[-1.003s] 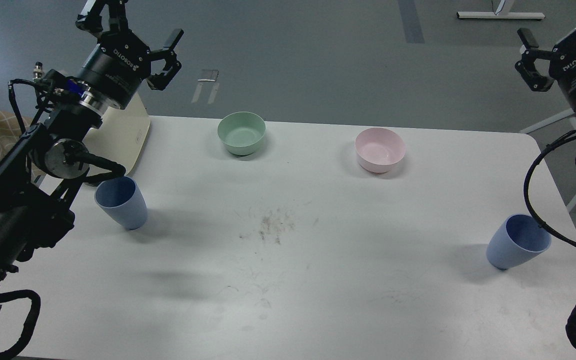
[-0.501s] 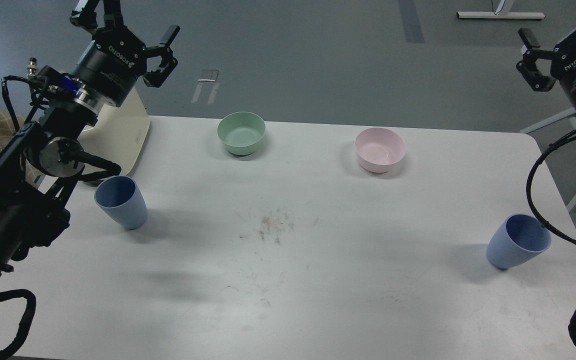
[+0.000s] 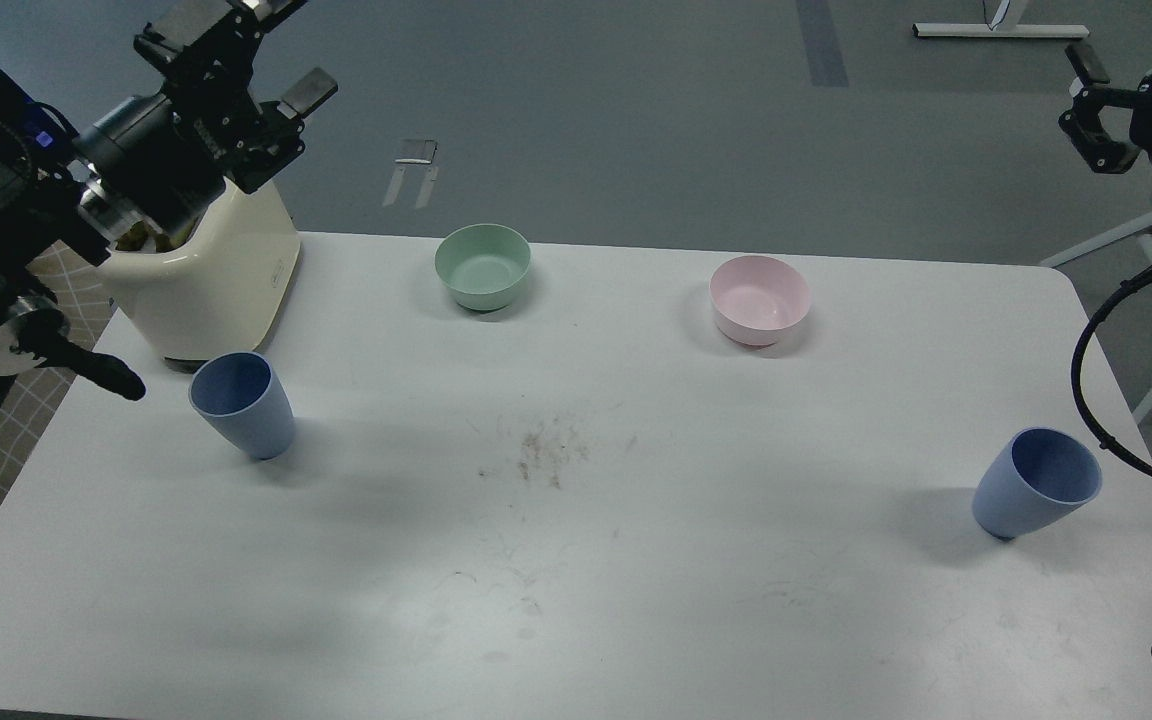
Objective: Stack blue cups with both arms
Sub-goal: 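Lower the left gripper around the blue cup and grasp it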
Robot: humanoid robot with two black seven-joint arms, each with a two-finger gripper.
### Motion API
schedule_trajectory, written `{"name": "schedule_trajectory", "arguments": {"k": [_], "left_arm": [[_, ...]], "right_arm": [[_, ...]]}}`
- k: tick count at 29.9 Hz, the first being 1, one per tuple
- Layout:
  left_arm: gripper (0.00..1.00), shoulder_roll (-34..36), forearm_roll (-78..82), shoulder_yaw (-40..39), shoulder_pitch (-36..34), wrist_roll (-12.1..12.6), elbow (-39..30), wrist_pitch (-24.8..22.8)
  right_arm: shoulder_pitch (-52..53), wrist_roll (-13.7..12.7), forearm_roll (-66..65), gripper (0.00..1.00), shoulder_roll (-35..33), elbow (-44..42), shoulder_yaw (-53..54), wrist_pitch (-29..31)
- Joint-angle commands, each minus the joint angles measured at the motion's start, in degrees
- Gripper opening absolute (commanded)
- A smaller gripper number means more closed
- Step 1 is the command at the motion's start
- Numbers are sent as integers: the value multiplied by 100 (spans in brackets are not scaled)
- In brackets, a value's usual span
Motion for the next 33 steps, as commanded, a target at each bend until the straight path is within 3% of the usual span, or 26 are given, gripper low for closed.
{"name": "schedule_trajectory", "arguments": {"k": [1, 12, 20, 28, 33], "left_arm": [[86, 399, 1345, -3, 313, -80, -425, 30], [84, 1041, 4774, 6, 1033, -502, -840, 118], [80, 1051, 6384, 321, 1307, -520, -341, 451], [80, 1156, 6315, 419, 1473, -652, -14, 795], [80, 1323, 5447, 375, 1711, -643, 117, 944]], "right_arm": [[-16, 3, 220, 100, -8, -1, 1, -1], [-33, -6, 229, 100, -70, -36, 1, -1], [-60, -6, 247, 100, -79, -27, 1, -1], [-95, 3, 247, 100, -149, -19, 19, -1], [-112, 3, 256, 100, -149, -19, 28, -1]]}}
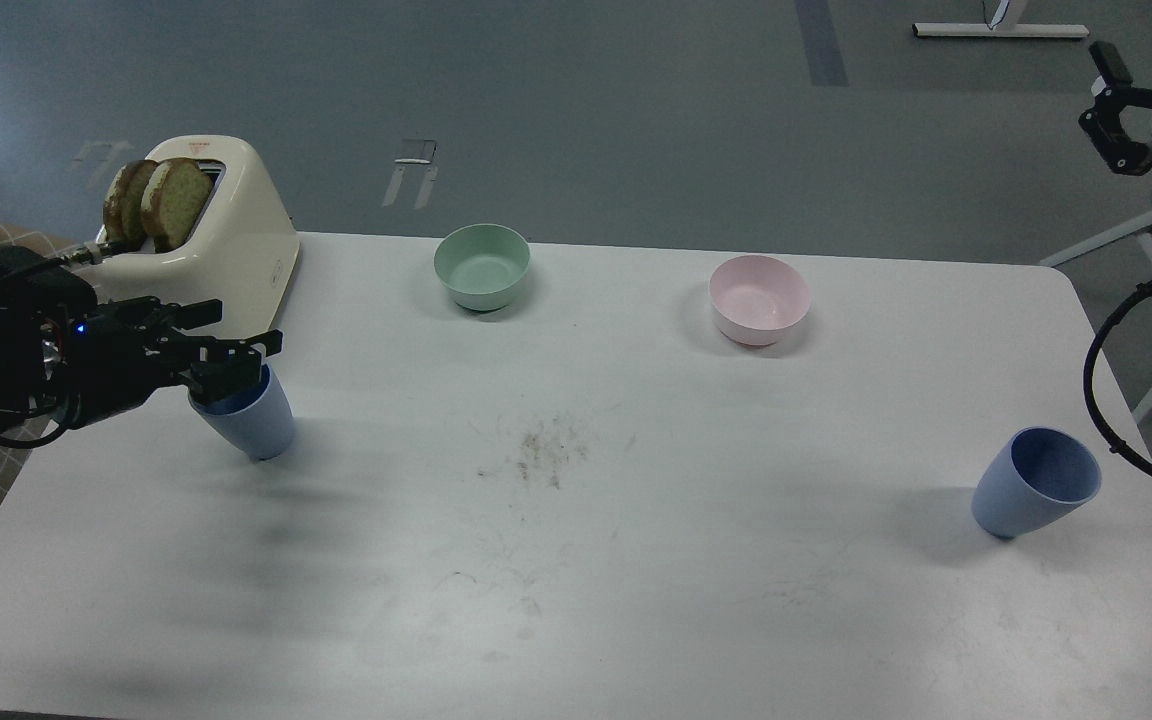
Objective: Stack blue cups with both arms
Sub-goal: 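Lower the left gripper around the blue cup and grasp it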
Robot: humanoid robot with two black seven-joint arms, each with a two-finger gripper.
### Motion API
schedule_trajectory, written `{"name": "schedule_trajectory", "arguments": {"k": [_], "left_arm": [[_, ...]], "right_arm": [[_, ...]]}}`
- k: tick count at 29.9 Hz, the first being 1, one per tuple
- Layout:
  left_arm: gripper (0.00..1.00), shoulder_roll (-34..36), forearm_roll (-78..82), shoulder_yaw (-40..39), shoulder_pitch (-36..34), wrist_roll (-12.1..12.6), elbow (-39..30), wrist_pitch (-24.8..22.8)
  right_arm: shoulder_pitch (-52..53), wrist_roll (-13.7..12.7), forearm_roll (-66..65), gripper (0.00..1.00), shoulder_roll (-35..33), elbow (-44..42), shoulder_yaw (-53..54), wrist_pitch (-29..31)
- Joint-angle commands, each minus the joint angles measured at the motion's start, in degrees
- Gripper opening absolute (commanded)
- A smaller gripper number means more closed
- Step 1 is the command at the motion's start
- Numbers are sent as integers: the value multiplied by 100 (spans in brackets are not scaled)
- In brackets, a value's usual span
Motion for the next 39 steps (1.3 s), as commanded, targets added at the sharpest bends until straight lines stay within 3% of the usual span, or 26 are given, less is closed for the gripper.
{"name": "schedule_trajectory", "arguments": {"k": [1, 8, 18, 26, 30, 32, 34, 35, 39], "left_arm": [[79, 109, -631, 19, 95, 5, 147, 45], [68, 65, -631, 89, 139, -83, 508, 194], [67, -49, -622, 124, 183, -83, 745, 203], [53, -251, -587, 318, 174, -83, 930, 264], [41, -295, -578, 318, 174, -74, 1018, 273], [29, -313, -578, 318, 174, -65, 1018, 273], [4, -313, -578, 318, 174, -48, 1035, 273], [0, -321, -578, 318, 174, -39, 1053, 273], [0, -322, -587, 318, 148, -39, 1079, 273]], "right_arm": [[-6, 3, 4, 100, -1, 0, 4, 0], [-6, -6, 4, 100, 8, 17, -5, 0], [-6, -6, 4, 100, -1, 17, -5, 0], [-24, -6, 4, 100, -1, 0, -5, 0], [-15, 12, 4, 100, -1, -27, 4, 0], [-15, 29, 4, 100, -1, -27, 4, 0], [-15, 29, 4, 100, -1, -36, 4, 0], [-24, 29, 4, 100, -1, -44, 4, 0], [-24, 38, 4, 100, 8, -44, 4, 0]]}}
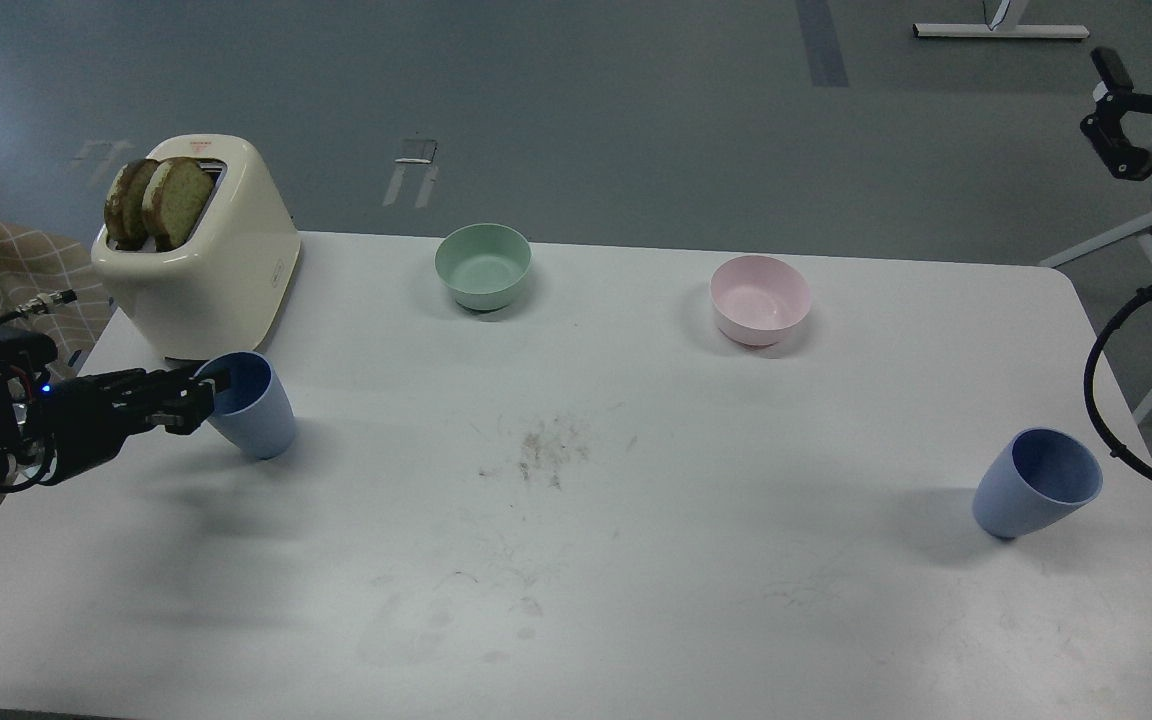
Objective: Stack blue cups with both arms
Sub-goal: 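Lower the left gripper around the blue cup and grasp it, then carry the blue cup to the table center and set it down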
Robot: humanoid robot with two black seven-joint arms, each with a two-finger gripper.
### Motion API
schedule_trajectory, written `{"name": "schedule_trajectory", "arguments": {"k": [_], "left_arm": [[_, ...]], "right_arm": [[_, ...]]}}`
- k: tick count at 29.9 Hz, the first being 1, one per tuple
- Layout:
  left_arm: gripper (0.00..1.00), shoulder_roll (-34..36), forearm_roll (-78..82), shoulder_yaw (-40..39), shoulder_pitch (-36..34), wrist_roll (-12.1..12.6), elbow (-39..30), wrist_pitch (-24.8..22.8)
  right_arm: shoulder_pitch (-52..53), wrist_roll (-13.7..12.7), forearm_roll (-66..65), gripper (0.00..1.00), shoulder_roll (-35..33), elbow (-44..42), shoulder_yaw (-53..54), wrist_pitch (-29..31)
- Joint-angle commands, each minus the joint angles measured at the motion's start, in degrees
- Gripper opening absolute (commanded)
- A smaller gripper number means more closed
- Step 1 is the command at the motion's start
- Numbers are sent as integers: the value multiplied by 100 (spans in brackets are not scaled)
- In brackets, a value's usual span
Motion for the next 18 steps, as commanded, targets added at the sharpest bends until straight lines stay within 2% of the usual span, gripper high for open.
{"name": "schedule_trajectory", "arguments": {"k": [1, 7, 12, 15, 18], "left_arm": [[0, 15, -8, -9, -50, -22, 15, 0], [0, 112, -8, -18, -286, -75, -152, -18], [0, 411, 36, 455, -1339, -111, -660, -281], [0, 289, 36, 1183, -2340, -84, -960, -326], [0, -10, 115, 1738, -2878, -75, -1005, -334]], "right_arm": [[-5, 7, 0, 100, 10, -2, 0, 1], [-23, 7, 0, 100, 1, 7, 53, 1], [-216, 7, 0, 100, -130, 51, 298, 1], [-312, 16, 61, 100, -253, 34, 360, 1], [-365, 16, 167, 100, -289, 7, 439, 1]]}}
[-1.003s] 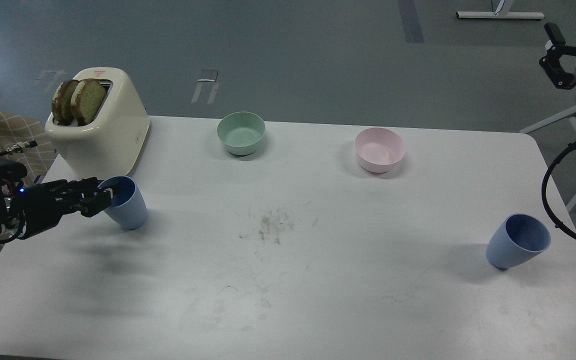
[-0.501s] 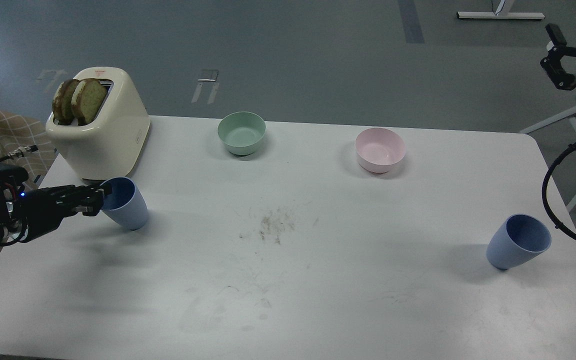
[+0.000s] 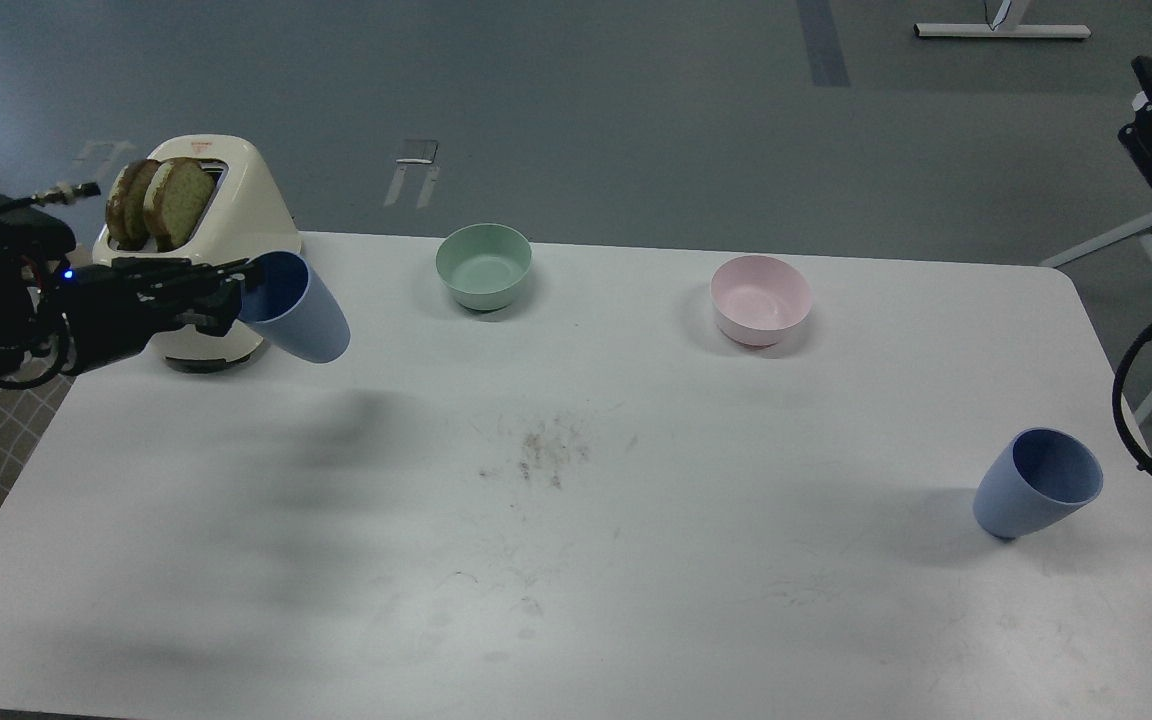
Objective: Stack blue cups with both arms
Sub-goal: 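Carry the blue cup to the table center and set it down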
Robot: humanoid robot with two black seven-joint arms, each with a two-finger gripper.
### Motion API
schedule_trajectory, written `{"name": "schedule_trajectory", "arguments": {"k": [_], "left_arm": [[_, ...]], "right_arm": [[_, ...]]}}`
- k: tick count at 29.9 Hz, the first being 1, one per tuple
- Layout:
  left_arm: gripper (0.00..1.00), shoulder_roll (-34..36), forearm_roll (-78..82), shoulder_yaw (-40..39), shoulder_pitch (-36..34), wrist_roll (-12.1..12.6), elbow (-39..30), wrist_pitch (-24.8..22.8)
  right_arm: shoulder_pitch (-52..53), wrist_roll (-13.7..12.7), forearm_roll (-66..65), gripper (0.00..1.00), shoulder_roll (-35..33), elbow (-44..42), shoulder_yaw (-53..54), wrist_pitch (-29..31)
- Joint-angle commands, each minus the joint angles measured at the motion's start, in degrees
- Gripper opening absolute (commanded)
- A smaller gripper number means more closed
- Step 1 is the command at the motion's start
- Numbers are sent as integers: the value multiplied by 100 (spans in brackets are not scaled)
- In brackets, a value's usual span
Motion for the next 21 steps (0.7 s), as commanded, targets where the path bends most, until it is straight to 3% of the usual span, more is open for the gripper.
{"name": "schedule_trajectory", "arguments": {"k": [1, 4, 8, 21], "left_arm": [[0, -530, 202, 891, -964, 10, -78, -14], [0, -1171, 449, 1638, -1651, 28, -61, -14], [0, -1840, 616, 2254, -1882, 37, -8, -14], [0, -2527, 1208, 2915, -2084, 28, 414, -31]], "right_arm": [[-96, 3, 102, 100, -47, -35, 121, 0], [-210, 3, 102, 100, -56, -35, 244, 0], [-228, 3, 102, 100, -223, -17, 271, 0], [-386, -6, 128, 100, -311, 18, 279, 0]]}}
